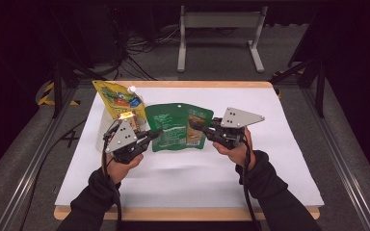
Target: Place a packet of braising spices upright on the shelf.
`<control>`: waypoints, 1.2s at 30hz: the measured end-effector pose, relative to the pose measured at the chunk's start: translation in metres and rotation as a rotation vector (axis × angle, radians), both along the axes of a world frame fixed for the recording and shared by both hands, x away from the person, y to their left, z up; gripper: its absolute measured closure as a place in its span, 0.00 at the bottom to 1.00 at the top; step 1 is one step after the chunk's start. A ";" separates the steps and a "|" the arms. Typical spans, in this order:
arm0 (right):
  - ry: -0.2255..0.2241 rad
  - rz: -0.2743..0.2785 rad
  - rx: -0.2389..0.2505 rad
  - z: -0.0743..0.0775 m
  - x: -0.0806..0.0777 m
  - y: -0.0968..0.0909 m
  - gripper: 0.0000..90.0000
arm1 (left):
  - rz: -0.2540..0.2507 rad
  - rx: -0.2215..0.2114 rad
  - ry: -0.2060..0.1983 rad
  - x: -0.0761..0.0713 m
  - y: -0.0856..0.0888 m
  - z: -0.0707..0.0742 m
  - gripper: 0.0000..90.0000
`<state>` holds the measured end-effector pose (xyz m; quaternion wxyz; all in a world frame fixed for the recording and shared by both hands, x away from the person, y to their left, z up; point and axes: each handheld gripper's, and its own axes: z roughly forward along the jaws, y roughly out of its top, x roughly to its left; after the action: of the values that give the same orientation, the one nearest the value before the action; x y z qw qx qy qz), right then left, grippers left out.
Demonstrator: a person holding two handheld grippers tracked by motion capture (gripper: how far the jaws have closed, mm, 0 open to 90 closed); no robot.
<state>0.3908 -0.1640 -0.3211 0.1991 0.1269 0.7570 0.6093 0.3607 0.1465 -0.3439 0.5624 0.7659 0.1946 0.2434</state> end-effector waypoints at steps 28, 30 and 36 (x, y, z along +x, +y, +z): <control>0.011 0.038 0.009 0.010 0.025 0.083 0.99 | 0.183 -0.052 -0.024 0.005 0.066 0.007 1.00; 0.011 0.042 0.008 0.010 0.027 0.088 0.99 | 0.191 -0.059 -0.024 0.004 0.071 0.006 1.00; 0.034 0.055 0.014 0.008 0.033 0.108 0.99 | 0.236 -0.064 -0.027 0.003 0.087 0.003 1.00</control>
<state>0.4238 -0.0557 -0.3134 0.1687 0.1177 0.7591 0.6176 0.3634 0.2332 -0.3409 0.5566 0.7159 0.2835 0.3120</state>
